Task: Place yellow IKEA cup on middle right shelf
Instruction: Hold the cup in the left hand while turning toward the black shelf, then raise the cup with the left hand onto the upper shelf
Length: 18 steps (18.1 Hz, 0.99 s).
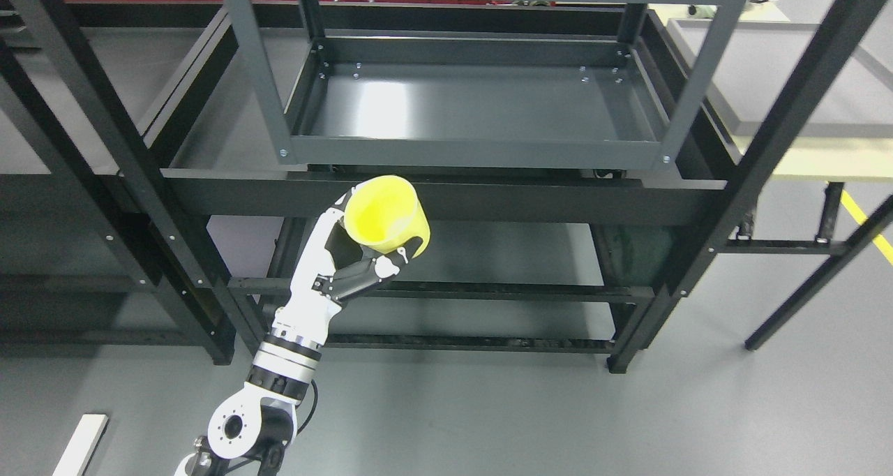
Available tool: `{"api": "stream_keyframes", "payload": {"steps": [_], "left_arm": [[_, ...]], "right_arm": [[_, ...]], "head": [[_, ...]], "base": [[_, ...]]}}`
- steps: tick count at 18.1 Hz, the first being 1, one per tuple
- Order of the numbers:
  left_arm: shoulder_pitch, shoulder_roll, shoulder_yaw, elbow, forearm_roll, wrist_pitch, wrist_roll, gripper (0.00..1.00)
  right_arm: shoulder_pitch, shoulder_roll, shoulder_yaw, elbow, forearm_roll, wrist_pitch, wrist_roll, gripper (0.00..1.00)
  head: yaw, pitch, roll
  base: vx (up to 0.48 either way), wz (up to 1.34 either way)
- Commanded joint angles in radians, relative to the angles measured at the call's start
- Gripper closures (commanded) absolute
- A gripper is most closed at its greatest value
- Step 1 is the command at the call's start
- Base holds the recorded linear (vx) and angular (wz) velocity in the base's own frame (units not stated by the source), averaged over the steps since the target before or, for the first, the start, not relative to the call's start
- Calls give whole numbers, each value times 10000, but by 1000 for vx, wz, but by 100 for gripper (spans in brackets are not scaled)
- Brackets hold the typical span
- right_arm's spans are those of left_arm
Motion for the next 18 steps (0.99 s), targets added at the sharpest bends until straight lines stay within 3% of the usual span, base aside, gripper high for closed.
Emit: {"api": "stream_keyframes", "payload": {"steps": [1,8,18], "left_arm": [[-780,174,-179,-11,0,53,5,100],[-1746,174,-959,-27,0,22,36,100],[-3479,174,-4210,-211,367,-469,35,100]], "right_arm": [[144,-175,169,0,-245,2,-6,1],[144,-175,169,0,-245,2,-6,1],[144,-175,169,0,-245,2,-6,1]], "head": [[0,0,0],[0,0,0],[0,0,0]], "base": [[64,148],[72,21],[113,-78]]}}
